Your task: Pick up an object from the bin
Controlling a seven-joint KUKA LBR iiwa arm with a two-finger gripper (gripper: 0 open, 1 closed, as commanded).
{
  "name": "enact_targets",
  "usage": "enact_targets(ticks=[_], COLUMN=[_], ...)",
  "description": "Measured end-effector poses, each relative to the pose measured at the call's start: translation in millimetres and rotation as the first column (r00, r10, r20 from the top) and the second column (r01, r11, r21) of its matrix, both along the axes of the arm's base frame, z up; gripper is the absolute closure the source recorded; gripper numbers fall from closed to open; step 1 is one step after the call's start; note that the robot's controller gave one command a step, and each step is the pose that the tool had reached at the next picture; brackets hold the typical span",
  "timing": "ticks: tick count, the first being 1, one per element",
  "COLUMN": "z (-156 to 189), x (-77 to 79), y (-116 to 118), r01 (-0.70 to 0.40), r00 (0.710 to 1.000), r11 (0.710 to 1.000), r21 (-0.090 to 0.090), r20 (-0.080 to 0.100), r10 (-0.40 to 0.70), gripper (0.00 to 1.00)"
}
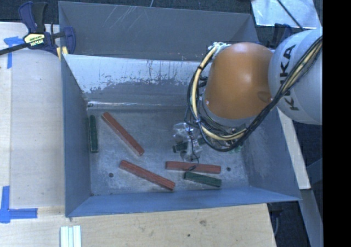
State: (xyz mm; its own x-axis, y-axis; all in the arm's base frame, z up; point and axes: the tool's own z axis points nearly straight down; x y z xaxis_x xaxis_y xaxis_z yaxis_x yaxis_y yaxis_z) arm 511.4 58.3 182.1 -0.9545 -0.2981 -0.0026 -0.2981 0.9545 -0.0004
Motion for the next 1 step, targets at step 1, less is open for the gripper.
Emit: enact_targets(ticks=[1], z=[0.0], x=[-0.1], y=[0.2], r01=[0.000], r00=[1.000], r11=[1.000], r21=[0.000], r20=[0.000], r10=[0.000], gripper=[1.00])
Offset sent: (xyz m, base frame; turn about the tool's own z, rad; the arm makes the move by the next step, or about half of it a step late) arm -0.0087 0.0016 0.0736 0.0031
